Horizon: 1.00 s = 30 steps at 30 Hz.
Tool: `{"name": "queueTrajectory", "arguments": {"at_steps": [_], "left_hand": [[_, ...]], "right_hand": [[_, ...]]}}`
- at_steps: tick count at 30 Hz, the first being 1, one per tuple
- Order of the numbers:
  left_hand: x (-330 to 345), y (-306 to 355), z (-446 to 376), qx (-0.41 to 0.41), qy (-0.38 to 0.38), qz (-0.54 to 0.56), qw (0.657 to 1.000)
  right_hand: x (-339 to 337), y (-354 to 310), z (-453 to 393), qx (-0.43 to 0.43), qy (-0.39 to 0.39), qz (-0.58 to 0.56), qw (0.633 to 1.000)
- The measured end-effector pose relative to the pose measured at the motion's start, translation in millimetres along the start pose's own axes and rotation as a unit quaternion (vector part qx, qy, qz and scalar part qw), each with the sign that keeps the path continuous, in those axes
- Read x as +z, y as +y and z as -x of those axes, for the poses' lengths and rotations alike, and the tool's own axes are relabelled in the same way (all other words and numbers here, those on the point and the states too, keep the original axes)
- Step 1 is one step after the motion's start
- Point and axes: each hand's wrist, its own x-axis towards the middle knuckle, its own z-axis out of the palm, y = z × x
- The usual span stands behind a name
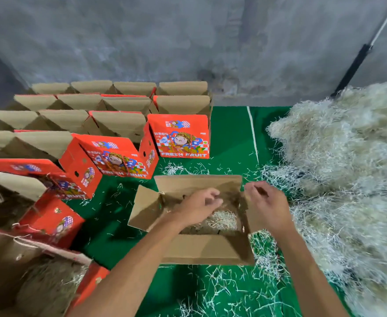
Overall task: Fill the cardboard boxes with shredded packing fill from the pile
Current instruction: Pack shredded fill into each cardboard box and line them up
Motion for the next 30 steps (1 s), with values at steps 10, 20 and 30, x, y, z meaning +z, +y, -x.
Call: {"name": "queueTrajectory", "arguments": {"at_steps": [10,20,30], "left_hand": [[41,39,52,-0.044,-0.205,-0.178,0.961],[23,26,72,0.001,-0.109,-0.247,0.963],[-68,-37,100,-0.062,-0.023,-0.265,0.962]], "right_hand": [[8,21,33,0.139,0.015,-0.153,0.978],[34,3,14,0.170,-0.196,-0.134,0.956],[141,-44,22,0.195,-0.279,-0.046,0.939]]}}
